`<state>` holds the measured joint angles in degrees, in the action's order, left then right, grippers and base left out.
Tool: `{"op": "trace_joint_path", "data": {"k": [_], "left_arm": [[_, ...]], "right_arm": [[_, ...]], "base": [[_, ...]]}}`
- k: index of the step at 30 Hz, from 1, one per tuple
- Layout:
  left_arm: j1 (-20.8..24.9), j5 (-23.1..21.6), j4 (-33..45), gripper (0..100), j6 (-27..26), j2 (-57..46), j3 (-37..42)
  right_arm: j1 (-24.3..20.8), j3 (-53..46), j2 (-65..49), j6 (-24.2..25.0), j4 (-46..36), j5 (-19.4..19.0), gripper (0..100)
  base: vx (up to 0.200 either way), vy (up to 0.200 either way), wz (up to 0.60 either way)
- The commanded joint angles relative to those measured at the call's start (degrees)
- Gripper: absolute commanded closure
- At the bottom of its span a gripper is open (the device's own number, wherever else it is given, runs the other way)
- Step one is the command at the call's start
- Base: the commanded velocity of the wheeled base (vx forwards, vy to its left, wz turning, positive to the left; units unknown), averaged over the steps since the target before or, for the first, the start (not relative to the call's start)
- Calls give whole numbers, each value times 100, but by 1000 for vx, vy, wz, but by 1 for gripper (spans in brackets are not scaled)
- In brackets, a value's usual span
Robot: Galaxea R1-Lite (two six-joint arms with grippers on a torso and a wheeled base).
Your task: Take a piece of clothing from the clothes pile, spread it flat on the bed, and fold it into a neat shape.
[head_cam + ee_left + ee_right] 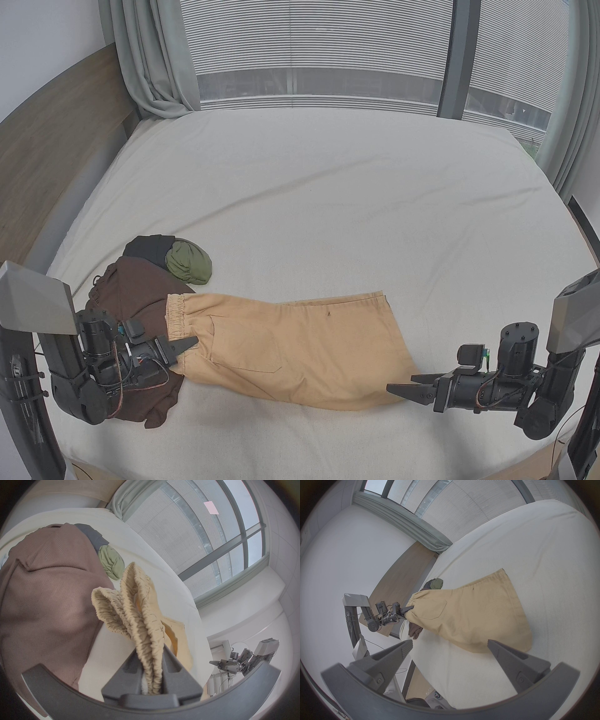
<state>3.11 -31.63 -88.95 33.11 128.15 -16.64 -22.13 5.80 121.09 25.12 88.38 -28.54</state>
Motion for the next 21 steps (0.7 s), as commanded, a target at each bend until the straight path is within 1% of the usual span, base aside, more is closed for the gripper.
{"op": "trace_joint_path", "data": {"k": [1,8,13,14,15,21], "left_arm": [[208,8,-8,100,-6,-71,-111],[682,78,-8,100,20,-71,-314],[1078,316,1,100,46,-62,-533],[1078,316,1,100,46,-62,-533],[1227,360,1,100,55,-62,-630],[1596,412,10,100,152,-9,-929]], "right_arm": [[7,0,11,1,4,-3,0],[15,0,2,1,4,-3,0],[42,9,-15,1,4,-3,0],[42,9,-15,1,4,-3,0],[50,9,-24,1,4,-3,0],[68,17,-33,1,4,-3,0]], "base": [[0,0,0],[0,0,0],[0,0,0],[0,0,0],[0,0,0],[0,0,0]]}}
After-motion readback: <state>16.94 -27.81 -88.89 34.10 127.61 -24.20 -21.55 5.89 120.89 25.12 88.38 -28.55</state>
